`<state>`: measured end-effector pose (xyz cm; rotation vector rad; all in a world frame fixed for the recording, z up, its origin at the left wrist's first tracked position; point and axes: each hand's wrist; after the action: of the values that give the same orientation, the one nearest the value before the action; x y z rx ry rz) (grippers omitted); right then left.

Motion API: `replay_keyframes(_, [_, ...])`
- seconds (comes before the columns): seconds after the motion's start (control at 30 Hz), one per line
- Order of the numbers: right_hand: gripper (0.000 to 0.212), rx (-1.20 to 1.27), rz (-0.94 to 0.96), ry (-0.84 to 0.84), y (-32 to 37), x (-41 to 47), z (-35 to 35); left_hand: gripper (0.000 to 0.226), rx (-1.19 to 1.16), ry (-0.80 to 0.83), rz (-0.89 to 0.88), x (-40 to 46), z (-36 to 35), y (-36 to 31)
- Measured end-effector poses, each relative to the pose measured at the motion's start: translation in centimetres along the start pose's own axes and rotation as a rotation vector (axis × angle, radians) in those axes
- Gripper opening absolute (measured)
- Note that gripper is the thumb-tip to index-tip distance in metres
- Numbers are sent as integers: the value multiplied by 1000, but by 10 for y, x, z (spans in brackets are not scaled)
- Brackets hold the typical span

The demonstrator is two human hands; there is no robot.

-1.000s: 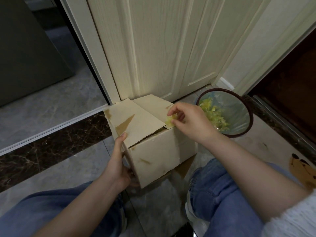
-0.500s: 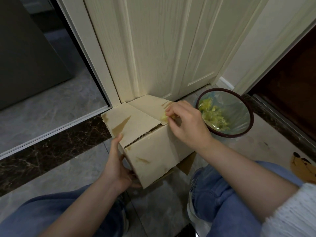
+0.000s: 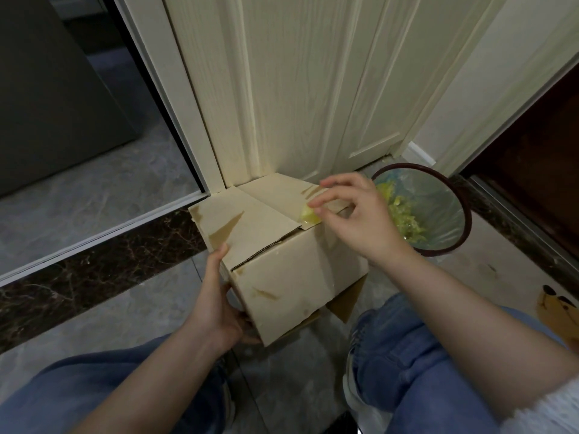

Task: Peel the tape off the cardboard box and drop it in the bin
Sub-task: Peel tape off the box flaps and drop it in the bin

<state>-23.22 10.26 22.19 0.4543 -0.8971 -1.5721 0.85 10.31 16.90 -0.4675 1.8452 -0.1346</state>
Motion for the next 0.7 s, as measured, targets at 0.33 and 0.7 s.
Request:
replay_keyframes(0.33, [27, 452, -324, 40, 1, 15, 21, 114, 14, -13, -7, 6, 0, 3])
replay_keyframes(0.7, [29, -53, -225, 407, -15, 12, 22, 106, 52, -69, -20, -3, -5, 5])
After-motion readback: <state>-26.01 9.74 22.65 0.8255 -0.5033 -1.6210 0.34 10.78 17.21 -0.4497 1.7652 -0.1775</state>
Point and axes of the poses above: each hand's wrist, its own x-axis towards the middle knuckle, its own z-axis out of the back of the hand, y = z × x
